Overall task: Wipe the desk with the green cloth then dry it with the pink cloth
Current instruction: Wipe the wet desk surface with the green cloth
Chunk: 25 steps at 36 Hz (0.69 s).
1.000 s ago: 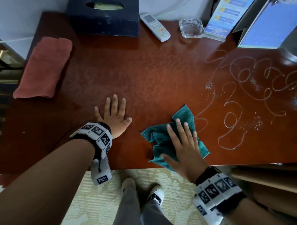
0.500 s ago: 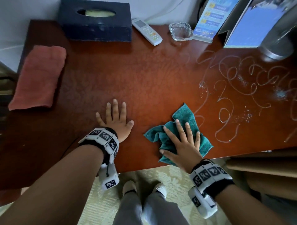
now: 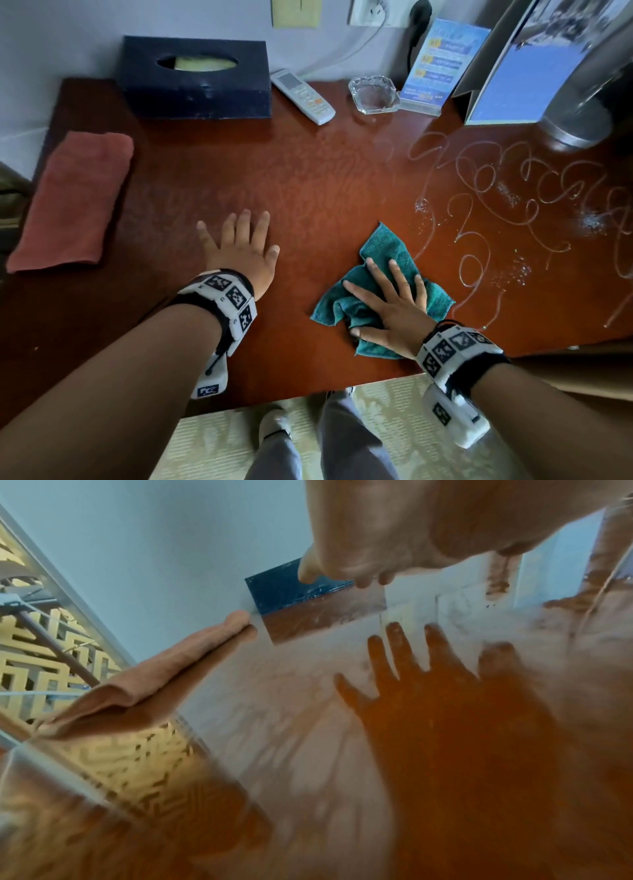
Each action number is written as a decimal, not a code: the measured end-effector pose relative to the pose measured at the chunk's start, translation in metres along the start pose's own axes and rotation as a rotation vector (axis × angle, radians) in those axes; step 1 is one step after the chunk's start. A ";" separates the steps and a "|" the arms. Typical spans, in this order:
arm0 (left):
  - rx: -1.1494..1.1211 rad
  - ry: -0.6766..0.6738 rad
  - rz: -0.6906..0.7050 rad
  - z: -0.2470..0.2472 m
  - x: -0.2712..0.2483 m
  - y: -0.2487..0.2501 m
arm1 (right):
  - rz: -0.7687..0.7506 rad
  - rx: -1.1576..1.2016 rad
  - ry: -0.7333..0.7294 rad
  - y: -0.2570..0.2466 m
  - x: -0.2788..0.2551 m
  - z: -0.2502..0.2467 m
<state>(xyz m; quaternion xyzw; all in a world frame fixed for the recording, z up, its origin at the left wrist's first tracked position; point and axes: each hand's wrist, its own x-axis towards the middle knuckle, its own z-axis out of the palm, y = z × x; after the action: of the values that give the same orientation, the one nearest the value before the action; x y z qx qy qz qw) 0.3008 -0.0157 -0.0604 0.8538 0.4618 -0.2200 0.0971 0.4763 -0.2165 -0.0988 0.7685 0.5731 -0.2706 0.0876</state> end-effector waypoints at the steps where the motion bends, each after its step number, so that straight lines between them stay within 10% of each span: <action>1: -0.001 0.005 0.009 -0.004 0.006 0.003 | -0.009 -0.002 -0.009 0.002 0.003 -0.002; 25: -0.089 -0.111 0.013 -0.022 0.095 0.060 | -0.123 -0.060 0.002 0.038 0.051 -0.038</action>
<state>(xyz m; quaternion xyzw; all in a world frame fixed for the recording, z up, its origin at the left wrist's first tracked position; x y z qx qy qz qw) 0.4022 0.0298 -0.0877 0.8381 0.4593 -0.2459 0.1618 0.5334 -0.1690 -0.0999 0.7292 0.6270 -0.2576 0.0932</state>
